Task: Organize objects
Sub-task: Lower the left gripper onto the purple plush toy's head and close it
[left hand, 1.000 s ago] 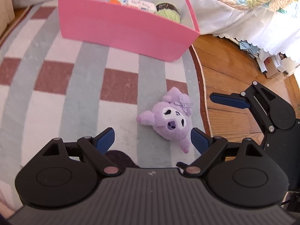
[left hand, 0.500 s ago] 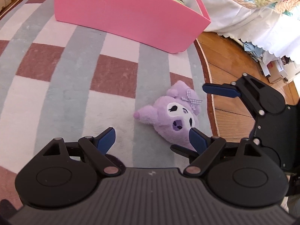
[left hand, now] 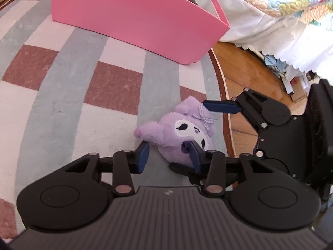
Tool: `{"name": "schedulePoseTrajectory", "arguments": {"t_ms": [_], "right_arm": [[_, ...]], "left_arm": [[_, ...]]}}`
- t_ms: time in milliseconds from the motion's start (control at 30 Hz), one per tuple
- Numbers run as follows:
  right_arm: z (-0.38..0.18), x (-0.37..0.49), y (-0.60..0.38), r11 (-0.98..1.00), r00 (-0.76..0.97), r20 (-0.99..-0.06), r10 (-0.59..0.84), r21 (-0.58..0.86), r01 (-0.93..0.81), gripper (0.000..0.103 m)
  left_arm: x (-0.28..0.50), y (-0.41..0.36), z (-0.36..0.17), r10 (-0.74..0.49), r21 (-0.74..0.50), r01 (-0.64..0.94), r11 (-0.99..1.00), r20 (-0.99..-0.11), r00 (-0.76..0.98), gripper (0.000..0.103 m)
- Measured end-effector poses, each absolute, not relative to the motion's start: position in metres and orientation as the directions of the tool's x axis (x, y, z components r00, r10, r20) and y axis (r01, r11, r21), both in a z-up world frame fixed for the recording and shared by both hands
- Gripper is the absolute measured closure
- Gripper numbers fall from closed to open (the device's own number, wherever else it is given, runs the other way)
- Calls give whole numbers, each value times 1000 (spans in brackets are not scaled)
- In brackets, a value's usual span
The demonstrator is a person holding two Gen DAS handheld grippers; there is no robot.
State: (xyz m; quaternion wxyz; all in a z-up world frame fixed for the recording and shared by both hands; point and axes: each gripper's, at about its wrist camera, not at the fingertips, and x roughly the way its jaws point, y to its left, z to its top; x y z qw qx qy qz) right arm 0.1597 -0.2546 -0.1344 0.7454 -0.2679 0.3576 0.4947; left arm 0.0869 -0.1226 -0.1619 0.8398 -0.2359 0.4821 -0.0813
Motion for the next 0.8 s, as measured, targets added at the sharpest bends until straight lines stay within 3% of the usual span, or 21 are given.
{"name": "schedulePoseTrajectory", "arguments": {"t_ms": [467,800], "right_arm": [[-142,166,-263,474,235,-799,553,70,-878,2],[-136,161,-273,558,134,-772,621,315,-768,1]], "left_arm": [[89,-115,-163,-358,-489,-108,866,-756,548,66],[93,-103,-157,-352,-497,-113,860,-740,572,67]]}}
